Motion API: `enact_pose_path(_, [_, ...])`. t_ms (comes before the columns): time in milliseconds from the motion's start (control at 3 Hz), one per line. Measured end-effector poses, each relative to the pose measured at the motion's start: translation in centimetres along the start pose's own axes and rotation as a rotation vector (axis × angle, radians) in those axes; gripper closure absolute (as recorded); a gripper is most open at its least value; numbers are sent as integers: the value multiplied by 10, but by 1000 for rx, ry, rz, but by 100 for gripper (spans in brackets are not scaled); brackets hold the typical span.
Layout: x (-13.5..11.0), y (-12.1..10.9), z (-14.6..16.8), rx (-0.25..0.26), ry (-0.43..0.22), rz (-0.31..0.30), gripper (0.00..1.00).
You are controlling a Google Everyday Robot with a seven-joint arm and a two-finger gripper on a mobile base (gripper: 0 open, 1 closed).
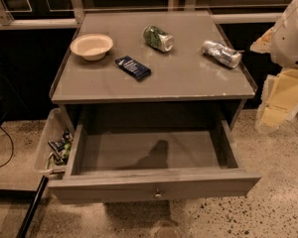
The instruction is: Close top drawer
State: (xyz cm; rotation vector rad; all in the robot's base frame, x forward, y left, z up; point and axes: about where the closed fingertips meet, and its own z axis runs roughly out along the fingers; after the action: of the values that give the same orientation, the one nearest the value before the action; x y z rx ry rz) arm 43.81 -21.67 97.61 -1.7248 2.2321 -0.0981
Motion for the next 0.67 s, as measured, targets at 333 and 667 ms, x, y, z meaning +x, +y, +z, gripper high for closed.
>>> enact_pose_path(333, [0, 0, 0, 0, 0, 0, 0])
enact_pose_path(667, [5, 18, 33, -67, -27, 17, 0])
